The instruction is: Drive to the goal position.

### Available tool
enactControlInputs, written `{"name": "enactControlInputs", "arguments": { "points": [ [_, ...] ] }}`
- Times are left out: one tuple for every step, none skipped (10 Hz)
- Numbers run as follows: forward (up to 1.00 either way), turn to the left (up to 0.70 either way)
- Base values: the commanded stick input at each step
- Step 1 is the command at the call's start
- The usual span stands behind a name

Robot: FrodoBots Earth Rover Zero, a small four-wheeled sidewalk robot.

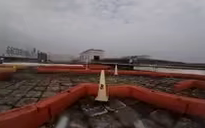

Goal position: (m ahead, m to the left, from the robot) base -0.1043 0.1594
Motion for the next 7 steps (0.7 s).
{"name": "enactControlInputs", "arguments": {
  "points": [
    [0.0, 0.0],
    [0.0, 0.0],
    [0.0, 0.0],
    [0.0, 0.0],
    [0.0, 0.0],
    [0.59, 0.0],
    [0.47, 0.0]
  ]
}}
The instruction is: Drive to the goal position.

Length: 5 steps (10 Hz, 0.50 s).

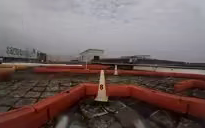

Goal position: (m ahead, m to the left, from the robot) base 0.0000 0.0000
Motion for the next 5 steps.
{"name": "enactControlInputs", "arguments": {
  "points": [
    [0.0, 0.0],
    [0.0, 0.0],
    [0.0, 0.0],
    [0.0, 0.0],
    [0.0, 0.0]
  ]
}}
